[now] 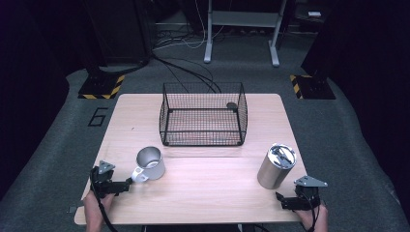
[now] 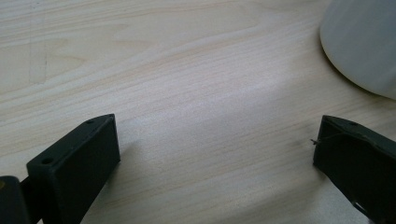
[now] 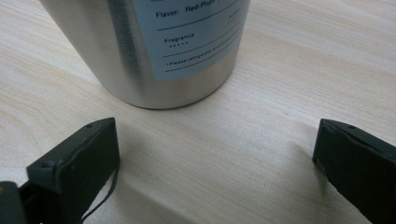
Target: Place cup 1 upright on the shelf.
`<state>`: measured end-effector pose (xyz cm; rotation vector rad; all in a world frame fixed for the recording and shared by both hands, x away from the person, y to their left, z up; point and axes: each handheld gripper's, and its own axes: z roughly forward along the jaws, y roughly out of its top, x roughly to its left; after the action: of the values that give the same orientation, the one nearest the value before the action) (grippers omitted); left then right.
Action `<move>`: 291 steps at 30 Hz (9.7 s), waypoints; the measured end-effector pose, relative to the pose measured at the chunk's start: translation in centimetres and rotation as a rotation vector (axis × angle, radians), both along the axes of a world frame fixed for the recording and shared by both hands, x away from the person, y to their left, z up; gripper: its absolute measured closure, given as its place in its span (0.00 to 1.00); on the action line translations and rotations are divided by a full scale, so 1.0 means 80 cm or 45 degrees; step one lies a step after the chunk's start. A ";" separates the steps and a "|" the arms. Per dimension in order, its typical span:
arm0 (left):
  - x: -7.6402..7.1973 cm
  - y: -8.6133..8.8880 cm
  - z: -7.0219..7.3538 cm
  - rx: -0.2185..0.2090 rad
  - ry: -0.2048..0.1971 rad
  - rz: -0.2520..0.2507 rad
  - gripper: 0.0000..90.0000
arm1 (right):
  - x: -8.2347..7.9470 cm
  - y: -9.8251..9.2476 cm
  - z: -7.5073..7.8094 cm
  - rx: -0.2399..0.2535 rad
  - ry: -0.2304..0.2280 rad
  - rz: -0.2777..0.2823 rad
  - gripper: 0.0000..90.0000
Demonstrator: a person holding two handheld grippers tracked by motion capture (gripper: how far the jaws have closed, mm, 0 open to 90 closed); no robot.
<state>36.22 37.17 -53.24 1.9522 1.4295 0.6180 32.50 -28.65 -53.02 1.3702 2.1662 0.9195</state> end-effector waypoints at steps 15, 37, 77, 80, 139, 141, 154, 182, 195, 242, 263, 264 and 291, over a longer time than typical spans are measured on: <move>0.000 0.000 0.000 0.001 0.007 0.004 0.00 | 0.000 0.002 0.010 0.041 0.036 -0.022 0.00; 0.000 0.000 0.000 -0.001 0.005 0.005 0.00 | -0.007 0.019 0.071 0.091 -0.065 0.020 0.00; -0.001 0.000 0.000 0.003 0.001 0.013 0.00 | 0.045 0.052 0.130 0.183 -0.255 0.092 0.00; -0.001 0.000 0.000 0.003 0.001 0.013 0.00 | 0.047 0.055 0.130 0.192 -0.253 0.081 0.00; -0.001 0.000 0.000 0.004 0.001 0.011 0.00 | 0.053 0.098 0.180 0.135 -0.282 0.196 0.04; -0.001 0.000 0.000 0.003 0.001 0.011 0.00 | 0.055 0.102 0.182 0.142 -0.294 0.188 0.04; -0.001 0.000 0.000 -0.003 0.001 0.015 0.00 | 0.070 0.121 0.197 0.126 -0.286 0.226 0.04; -0.001 -0.001 0.000 -0.008 0.008 0.004 0.01 | 0.104 0.150 0.232 0.163 -0.280 0.275 0.04; -0.001 -0.001 0.000 -0.008 0.002 0.009 0.01 | 0.124 0.167 0.257 0.159 -0.301 0.303 0.04; -0.001 -0.001 0.000 -0.008 0.003 0.008 0.00 | 0.191 0.201 0.311 0.119 -0.349 0.323 0.04; -0.001 -0.001 0.000 -0.009 0.002 0.009 0.01 | 0.223 0.220 0.312 0.106 -0.329 0.314 0.04; -0.001 -0.001 0.000 -0.010 0.003 0.008 0.00 | 0.225 0.222 0.311 0.106 -0.326 0.311 0.04; -0.001 -0.001 0.000 -0.009 0.007 0.006 0.01 | 0.288 0.241 0.284 0.088 -0.276 0.259 0.04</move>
<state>36.16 37.11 -53.25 1.9468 1.4382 0.6090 55.53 -9.36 -30.28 1.0384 2.1503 1.1709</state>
